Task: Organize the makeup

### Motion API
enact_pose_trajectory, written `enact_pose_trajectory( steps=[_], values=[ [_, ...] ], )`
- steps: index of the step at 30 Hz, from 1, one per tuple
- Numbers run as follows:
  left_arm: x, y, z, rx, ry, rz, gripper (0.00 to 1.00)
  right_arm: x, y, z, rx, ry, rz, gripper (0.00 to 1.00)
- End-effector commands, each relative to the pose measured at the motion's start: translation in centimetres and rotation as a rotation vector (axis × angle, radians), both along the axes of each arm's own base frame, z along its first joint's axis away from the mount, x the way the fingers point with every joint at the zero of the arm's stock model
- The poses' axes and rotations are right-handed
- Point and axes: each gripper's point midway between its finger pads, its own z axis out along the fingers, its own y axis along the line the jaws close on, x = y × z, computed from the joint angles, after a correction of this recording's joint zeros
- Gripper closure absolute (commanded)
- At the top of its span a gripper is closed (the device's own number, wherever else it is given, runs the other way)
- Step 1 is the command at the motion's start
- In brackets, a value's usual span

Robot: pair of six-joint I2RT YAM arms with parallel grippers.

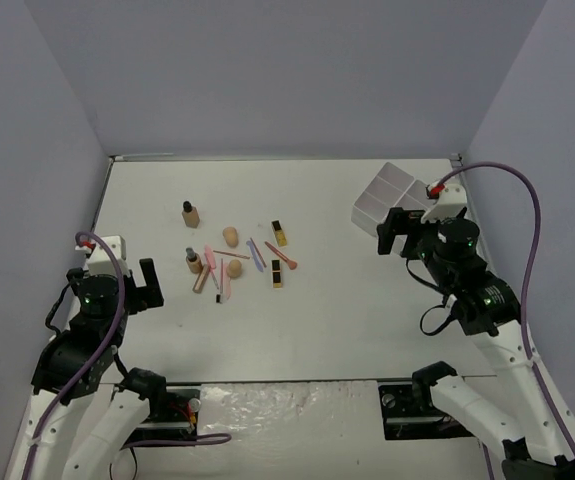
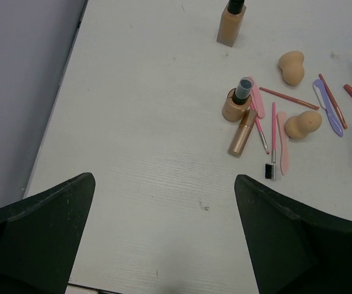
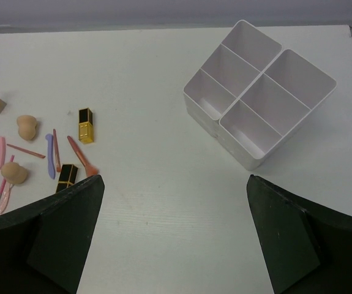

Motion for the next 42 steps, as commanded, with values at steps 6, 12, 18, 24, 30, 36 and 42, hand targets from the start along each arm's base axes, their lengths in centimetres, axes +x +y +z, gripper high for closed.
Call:
enact_pose_trajectory(
  steps=[6,12,18,24,30,36,42],
  values=[
    [3.2,-1.3,0.8,-0.074,-0.068,0.019,0.03,5.5,7.0,-1.4,0.010,0.107,0.179,0.00],
    [4.2,-1.4,0.2,-0.081,-0.068,0.040,0.03,7.5,14.6,-4.2,-0.030,0.154,0.278,0.00],
    [4.1,-0.6,-0.2,-0.062,-0.062,0.084,0.03,8.1,22.8,-7.9,-0.050,0.217,0.370,0.14],
    [4.0,-0.2,-0.1,-0.066,-0.066,0.110,0.03,7.7,30.1,-11.5,-0.038,0.257,0.475,0.27],
    [3.9,0.1,-0.3,-0.054,-0.051,0.128,0.03,7.7,34.4,-14.4,-0.033,0.291,0.541,0.33],
    [4.2,-0.3,-0.5,-0.060,-0.037,0.111,0.03,7.1,36.7,-17.2,-0.032,0.336,0.598,0.39],
    [4.5,-0.8,-0.8,-0.068,-0.022,0.087,0.03,6.8,38.2,-18.7,-0.028,0.353,0.639,0.44]
  ],
)
